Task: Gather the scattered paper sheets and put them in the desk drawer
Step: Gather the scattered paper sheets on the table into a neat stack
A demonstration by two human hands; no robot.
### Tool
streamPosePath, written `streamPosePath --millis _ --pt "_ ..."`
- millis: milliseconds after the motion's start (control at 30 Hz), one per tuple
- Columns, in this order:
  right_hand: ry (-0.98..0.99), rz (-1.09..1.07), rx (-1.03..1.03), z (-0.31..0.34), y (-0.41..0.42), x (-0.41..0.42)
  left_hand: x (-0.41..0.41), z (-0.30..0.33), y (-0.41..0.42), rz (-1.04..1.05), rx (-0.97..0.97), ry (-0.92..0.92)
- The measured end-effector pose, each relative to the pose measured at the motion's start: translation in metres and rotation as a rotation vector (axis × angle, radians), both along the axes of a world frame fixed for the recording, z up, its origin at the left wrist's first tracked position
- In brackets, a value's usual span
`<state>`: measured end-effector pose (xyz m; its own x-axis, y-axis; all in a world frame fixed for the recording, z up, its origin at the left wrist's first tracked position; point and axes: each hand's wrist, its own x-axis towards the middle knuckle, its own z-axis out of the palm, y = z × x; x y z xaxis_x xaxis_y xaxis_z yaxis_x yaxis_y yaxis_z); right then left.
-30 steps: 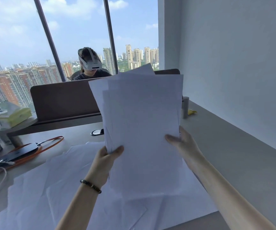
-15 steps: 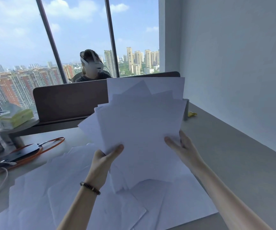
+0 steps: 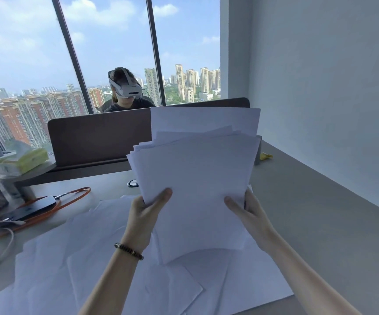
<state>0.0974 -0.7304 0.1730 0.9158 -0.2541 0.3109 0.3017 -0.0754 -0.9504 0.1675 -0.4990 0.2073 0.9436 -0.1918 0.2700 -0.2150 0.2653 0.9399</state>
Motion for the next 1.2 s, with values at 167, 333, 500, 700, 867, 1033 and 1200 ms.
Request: streamPosePath --millis 167,333,500,700,867,1033,1200 --pt "-0.109 -0.060 0.011 0.027 0.007 0.006 -0.003 0.015 -0.007 0.021 -0.058 -0.011" --pt "-0.191 -0.043 0.099 0.037 0.001 0.004 -0.001 0.016 0.000 -0.042 -0.077 -0.015" --pt "-0.246 -0.035 0.096 0.046 -0.002 0.004 -0.001 0.017 0.001 -0.058 -0.053 -0.039" --pt "-0.305 -0.066 -0.106 0.066 0.004 0.004 0.000 0.024 -0.003 -0.052 0.006 -0.102" --pt "-0.255 -0.060 -0.006 0.049 0.007 0.007 -0.002 0.005 -0.002 -0.025 0.006 -0.055" --pt "-0.095 -0.077 0.048 0.004 0.010 0.012 -0.007 -0.032 -0.005 -0.022 0.076 0.044" --pt "-0.082 -0.112 -0.003 0.013 0.012 0.019 0.000 -0.018 -0.009 0.028 0.074 0.024"
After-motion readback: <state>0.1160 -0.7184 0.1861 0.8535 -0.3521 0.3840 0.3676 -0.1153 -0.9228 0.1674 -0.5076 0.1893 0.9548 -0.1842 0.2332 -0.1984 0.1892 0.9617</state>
